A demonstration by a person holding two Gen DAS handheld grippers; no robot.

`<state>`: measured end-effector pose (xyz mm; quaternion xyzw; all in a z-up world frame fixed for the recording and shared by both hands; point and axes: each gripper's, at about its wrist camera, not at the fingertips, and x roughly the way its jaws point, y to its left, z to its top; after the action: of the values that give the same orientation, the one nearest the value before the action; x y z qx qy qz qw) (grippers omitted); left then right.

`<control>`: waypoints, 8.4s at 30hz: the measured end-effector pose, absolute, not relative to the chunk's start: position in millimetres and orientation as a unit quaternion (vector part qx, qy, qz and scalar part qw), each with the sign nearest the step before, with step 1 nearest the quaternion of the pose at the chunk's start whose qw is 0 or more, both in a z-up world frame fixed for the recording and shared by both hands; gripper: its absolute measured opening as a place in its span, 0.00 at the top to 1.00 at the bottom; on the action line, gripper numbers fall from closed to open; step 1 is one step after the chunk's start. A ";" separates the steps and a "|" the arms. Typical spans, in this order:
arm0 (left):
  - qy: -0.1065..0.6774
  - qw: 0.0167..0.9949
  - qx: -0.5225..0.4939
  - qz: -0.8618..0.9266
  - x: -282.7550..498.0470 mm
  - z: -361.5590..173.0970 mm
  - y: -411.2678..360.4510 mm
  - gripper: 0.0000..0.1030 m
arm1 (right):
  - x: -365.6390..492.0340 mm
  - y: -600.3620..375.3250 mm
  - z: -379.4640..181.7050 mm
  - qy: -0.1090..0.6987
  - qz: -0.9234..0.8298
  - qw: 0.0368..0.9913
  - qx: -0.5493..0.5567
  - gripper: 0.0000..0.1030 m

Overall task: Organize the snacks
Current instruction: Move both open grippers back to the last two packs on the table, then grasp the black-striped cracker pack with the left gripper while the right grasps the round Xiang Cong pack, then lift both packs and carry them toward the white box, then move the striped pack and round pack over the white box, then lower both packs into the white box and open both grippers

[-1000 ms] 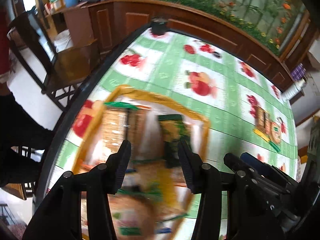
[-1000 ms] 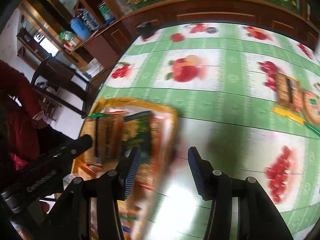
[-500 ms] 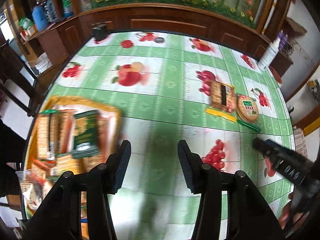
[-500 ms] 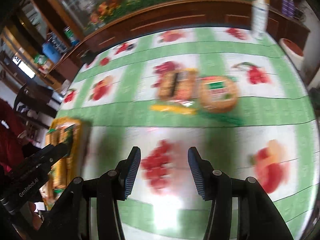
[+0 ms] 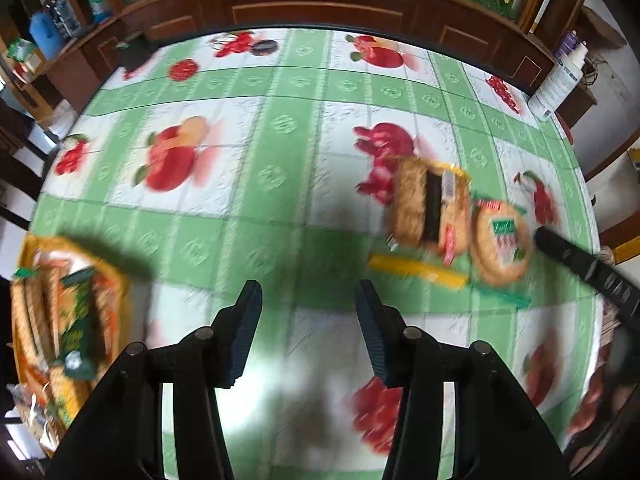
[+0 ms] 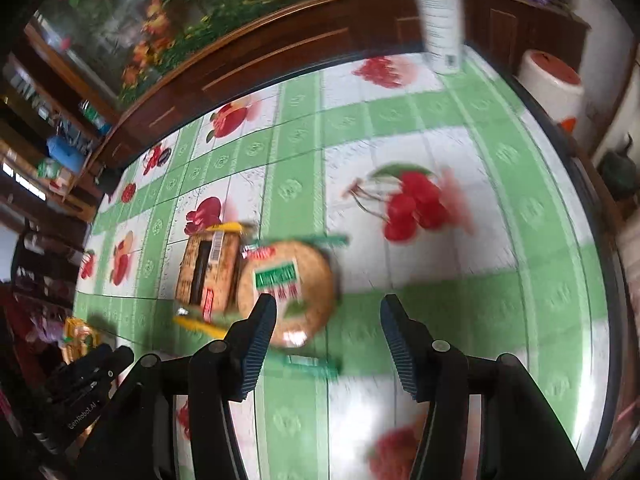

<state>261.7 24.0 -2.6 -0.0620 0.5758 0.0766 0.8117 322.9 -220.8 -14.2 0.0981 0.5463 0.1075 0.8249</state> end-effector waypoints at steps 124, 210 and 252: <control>0.537 0.843 -0.005 -0.013 -26.8 -37.3 -1.5 0.29 | 13.3 -213.4 -47.1 0.588 0.137 0.797 0.018 0.23; 0.460 0.871 -0.094 0.147 -9.6 29.1 200.3 0.43 | 108.3 98.9 57.0 0.508 0.338 0.792 -0.025 0.24; 0.449 0.848 -0.091 0.268 -1.1 17.5 246.2 0.41 | 70.6 118.7 45.3 0.442 0.320 0.836 -0.062 0.08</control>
<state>-1.1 246.2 17.5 -0.0913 0.4488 0.2676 0.8477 70.6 118.7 45.3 -0.0618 0.4416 0.3204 0.8358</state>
